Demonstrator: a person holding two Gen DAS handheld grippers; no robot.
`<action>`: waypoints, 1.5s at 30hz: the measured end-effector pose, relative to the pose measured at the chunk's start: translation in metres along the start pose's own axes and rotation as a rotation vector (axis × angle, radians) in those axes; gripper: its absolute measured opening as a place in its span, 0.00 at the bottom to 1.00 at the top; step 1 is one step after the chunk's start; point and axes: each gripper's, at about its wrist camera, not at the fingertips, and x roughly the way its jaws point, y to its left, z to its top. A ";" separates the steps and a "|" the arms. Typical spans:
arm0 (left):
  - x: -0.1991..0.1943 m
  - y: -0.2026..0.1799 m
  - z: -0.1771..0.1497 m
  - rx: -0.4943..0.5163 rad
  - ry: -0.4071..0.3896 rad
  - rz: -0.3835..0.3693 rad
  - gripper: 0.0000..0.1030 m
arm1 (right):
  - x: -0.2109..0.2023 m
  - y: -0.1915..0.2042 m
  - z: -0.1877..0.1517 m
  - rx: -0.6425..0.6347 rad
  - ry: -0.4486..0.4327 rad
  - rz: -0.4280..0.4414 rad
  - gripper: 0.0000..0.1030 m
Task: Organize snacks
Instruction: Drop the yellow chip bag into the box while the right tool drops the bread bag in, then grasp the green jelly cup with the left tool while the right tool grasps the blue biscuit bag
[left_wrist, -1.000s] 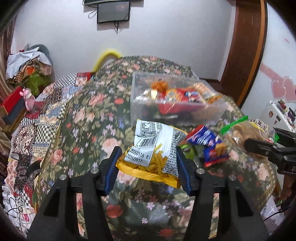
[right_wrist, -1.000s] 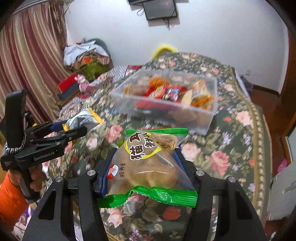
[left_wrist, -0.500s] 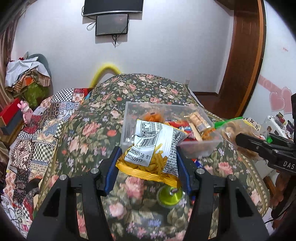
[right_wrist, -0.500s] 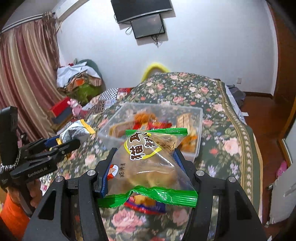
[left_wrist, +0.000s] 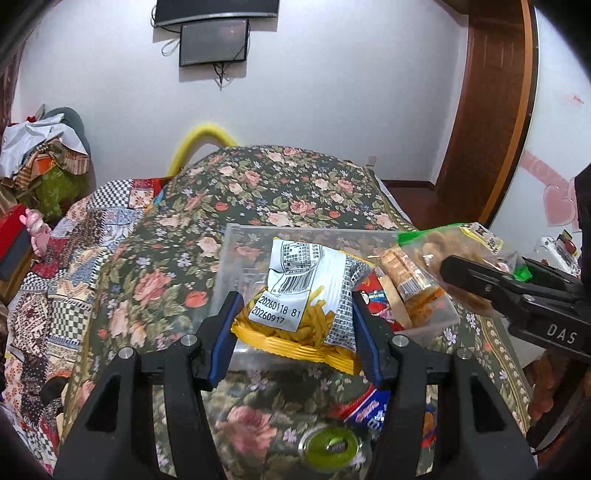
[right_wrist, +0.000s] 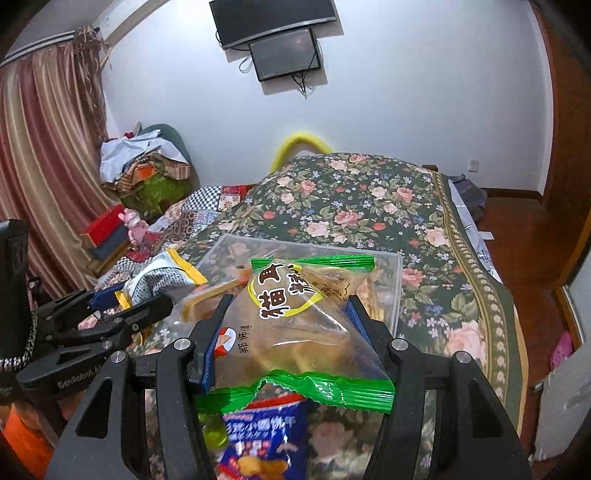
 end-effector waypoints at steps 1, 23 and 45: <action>0.008 -0.001 0.002 -0.002 0.011 -0.006 0.55 | 0.004 -0.002 0.002 0.002 0.004 -0.003 0.54; 0.060 -0.010 0.002 0.000 0.105 -0.002 0.59 | 0.056 -0.025 0.006 0.052 0.125 -0.032 0.66; -0.022 -0.005 -0.050 -0.031 0.130 -0.008 0.59 | -0.039 0.010 -0.037 -0.021 0.144 -0.068 0.68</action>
